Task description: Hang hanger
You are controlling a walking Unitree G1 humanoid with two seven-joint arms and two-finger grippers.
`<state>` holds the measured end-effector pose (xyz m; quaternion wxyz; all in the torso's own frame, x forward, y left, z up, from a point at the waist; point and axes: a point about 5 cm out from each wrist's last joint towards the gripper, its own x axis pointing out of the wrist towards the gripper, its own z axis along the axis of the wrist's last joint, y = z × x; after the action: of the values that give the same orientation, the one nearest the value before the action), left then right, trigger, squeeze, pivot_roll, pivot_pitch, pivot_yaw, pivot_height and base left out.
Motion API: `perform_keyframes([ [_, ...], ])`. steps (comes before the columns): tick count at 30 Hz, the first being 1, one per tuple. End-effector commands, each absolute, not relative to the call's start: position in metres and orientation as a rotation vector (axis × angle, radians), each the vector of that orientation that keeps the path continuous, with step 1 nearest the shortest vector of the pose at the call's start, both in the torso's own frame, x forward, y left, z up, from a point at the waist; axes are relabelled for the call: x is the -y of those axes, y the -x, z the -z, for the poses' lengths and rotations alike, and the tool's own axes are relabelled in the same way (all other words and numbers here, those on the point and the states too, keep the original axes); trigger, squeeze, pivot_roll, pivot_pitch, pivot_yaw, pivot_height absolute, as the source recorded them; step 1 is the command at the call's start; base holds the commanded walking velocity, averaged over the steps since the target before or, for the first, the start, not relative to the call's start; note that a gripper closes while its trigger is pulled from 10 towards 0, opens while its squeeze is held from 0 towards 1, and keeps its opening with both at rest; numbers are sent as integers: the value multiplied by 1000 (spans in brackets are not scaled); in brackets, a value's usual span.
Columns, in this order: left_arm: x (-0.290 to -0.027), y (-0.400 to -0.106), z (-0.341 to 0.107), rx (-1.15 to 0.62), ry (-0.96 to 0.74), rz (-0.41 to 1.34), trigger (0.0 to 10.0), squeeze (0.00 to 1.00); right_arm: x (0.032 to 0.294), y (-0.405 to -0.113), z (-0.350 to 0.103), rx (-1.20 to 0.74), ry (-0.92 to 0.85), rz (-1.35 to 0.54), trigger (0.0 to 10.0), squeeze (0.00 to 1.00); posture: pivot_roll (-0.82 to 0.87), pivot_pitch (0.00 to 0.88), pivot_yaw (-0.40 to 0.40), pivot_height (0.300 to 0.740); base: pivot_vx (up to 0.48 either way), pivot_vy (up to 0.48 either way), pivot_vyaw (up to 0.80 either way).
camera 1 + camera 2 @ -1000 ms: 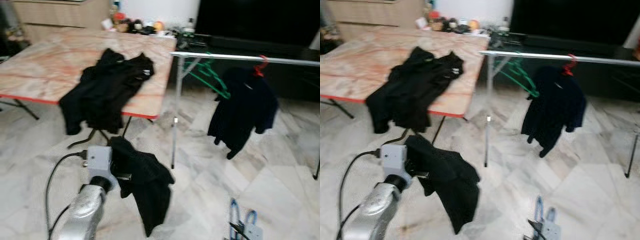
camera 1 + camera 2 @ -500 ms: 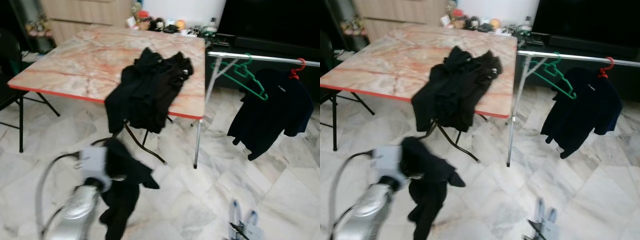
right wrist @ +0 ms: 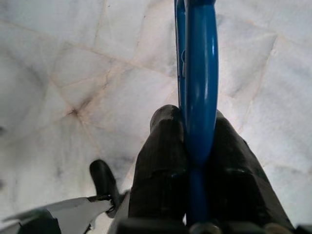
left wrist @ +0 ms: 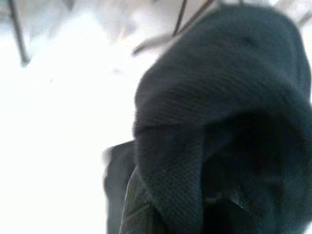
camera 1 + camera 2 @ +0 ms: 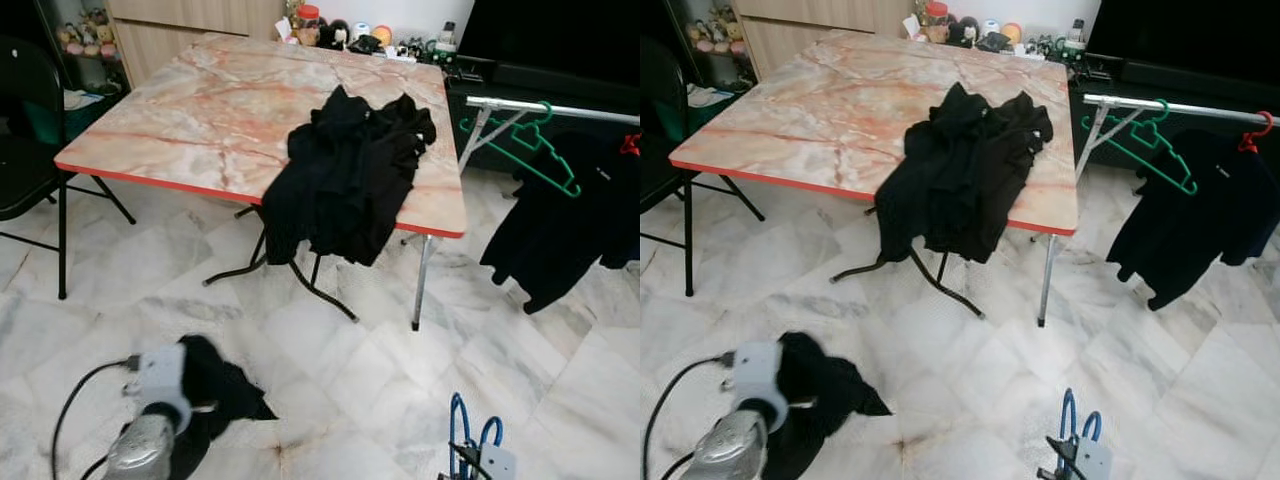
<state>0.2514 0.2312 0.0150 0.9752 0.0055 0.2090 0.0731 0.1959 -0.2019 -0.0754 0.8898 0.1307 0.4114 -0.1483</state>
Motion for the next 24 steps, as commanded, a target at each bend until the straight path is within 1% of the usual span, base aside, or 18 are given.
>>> perform_keyframes([
  [1, -234, -244, 1, -487, -28, -154, 10000, 0, 202, -192, 77, -860, -293, 328, 10000, 0, 128, 136, -38, 740, 0, 0, 0],
  [2, -234, -244, 1, -487, -28, -154, 10000, 0, 202, -192, 77, -860, -293, 328, 10000, 0, 128, 136, -38, 740, 0, 0, 0],
  [4, -242, -231, 20, -586, -41, -157, 10000, 0, 202, -193, 77, -855, -300, 331, 10000, 0, 123, 137, -35, 740, 0, 0, 0],
  [5, -242, -231, 20, -586, -41, -157, 10000, 0, 202, -193, 77, -855, -300, 331, 10000, 0, 123, 137, -35, 740, 0, 0, 0],
  [8, -248, -214, 37, -674, -3, -169, 10000, 0, 201, -193, 77, -853, -306, 336, 10000, 0, 118, 135, -32, 740, 0, 0, 0],
  [11, -247, -208, 43, -684, 25, -166, 10000, 0, 202, -193, 77, -851, -313, 343, 10000, 0, 126, 134, -31, 740, 0, 0, 0],
  [13, -245, -206, 46, -697, -4, -146, 10000, 0, 202, -193, 77, -853, -312, 342, 10000, 0, 124, 134, -30, 740, 0, 0, 0],
  [15, -242, -204, 51, -720, -34, -127, 10000, 0, 202, -192, 77, -854, -313, 340, 10000, 0, 123, 134, -30, 740, 0, -480, 0],
  [20, -238, -204, 54, -728, -23, -129, 10000, 0, 201, -193, 77, -852, -312, 336, 10000, 0, 124, 135, -30, 740, 0, -480, 0],
  [22, -237, -204, 55, -724, -8, -136, 10000, 0, 201, -193, 77, -852, -312, 336, 10000, 0, 122, 136, -29, 740, 0, -292, 0],
  [24, -237, -204, 55, -720, 16, -155, 10000, 0, 201, -194, 77, -849, -314, 337, 10000, 0, 121, 137, -29, 740, 0, 0, 0],
])
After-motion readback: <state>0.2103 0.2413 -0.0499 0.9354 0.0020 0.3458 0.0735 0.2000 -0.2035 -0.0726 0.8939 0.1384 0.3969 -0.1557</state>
